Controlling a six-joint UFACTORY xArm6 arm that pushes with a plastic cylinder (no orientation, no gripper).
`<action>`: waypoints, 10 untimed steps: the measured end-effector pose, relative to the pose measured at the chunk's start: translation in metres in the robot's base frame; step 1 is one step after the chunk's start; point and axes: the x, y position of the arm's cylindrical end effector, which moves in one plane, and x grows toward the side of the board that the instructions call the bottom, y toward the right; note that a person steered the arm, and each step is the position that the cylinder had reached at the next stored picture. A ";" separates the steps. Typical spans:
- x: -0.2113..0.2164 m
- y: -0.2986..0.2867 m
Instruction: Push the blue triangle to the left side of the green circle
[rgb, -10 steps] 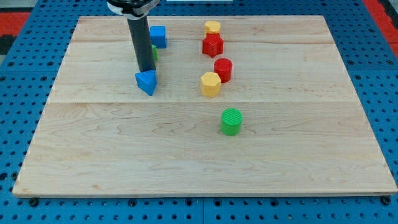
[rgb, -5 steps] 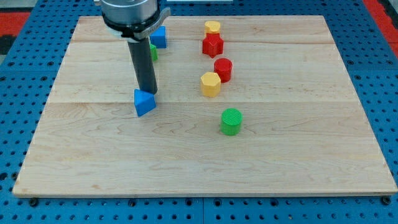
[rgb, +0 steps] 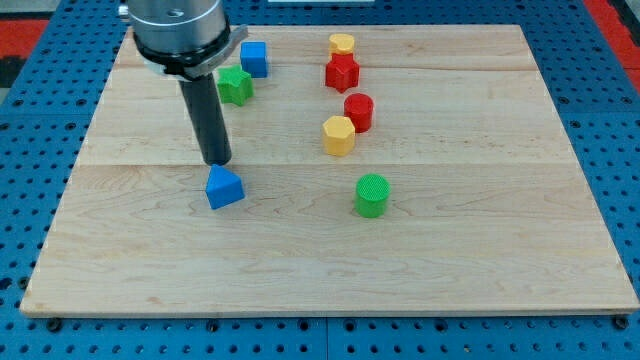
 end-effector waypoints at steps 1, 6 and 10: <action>0.020 -0.016; 0.047 0.011; 0.050 0.103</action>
